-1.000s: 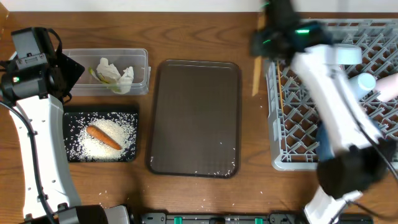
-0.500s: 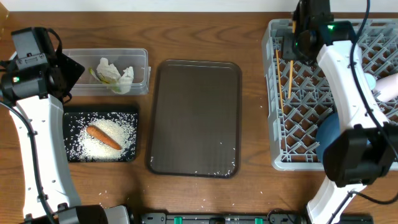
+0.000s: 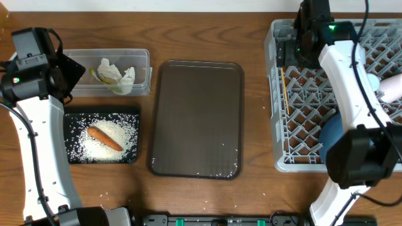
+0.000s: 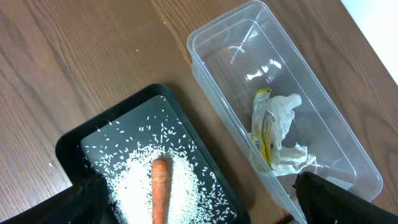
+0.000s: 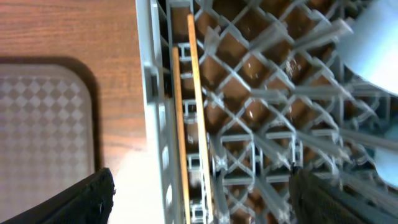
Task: Sort waste into correct bins and load items into the dishwasher rack
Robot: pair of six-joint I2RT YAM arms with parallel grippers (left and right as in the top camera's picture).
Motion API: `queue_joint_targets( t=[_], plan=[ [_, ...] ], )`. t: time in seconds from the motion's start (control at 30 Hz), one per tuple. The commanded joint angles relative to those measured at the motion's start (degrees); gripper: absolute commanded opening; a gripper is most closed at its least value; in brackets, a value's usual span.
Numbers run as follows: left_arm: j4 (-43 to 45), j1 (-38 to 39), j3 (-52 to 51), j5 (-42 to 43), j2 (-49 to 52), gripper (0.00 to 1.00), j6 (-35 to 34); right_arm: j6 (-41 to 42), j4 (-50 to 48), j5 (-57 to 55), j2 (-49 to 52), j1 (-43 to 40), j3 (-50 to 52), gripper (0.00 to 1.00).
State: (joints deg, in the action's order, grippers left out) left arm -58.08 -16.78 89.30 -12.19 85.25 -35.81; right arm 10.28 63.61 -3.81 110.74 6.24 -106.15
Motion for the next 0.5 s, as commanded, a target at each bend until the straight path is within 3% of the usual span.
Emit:
queue_joint_targets(
  t=[0.0, 0.3, 0.47],
  plan=[
    [-0.13, -0.24, 0.39, -0.33, 0.26, 0.98, -0.07, 4.52, 2.49, -0.24, -7.74, 0.83, -0.02, 0.86],
    [-0.13, -0.24, 0.39, -0.33, 0.26, 0.98, -0.07, 13.31, 16.87, -0.24, -19.91, 1.31, 0.52, 0.74],
    [-0.13, -0.24, 0.39, -0.33, 0.26, 0.98, -0.07, 14.60, 16.44, -1.84, -30.03, 5.25, 10.51, 0.72]
  ],
)
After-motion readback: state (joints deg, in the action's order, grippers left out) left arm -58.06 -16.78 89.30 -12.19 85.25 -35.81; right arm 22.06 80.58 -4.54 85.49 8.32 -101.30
